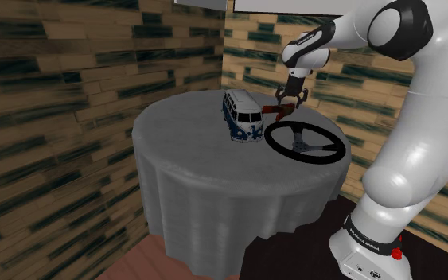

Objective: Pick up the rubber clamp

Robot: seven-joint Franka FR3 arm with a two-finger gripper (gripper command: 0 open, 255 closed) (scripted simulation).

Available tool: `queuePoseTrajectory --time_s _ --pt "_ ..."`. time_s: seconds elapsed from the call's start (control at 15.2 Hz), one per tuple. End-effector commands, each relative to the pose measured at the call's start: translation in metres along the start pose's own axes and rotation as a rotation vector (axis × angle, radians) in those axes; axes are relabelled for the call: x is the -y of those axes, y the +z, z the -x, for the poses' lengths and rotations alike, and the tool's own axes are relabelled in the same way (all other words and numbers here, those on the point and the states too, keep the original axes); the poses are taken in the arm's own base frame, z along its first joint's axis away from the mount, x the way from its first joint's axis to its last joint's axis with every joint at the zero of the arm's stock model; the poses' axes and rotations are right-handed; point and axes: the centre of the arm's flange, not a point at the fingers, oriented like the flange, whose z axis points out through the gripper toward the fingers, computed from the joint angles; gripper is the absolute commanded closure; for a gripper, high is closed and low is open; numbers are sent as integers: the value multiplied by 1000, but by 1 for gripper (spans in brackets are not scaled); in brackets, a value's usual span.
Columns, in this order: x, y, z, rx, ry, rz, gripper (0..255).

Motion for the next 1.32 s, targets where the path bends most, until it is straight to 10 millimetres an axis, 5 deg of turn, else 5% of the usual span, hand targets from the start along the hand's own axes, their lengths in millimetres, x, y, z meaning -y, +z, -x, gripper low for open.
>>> queuePoseTrajectory --time_s 0.0,0.46,0.53,1.25 --pt "-3 8 -4 -1 8 0 0" --pt "-4 37 -2 -1 8 0 0" --pt "-4 37 -2 -1 8 0 255" --pt "-3 27 -3 -1 8 0 255"
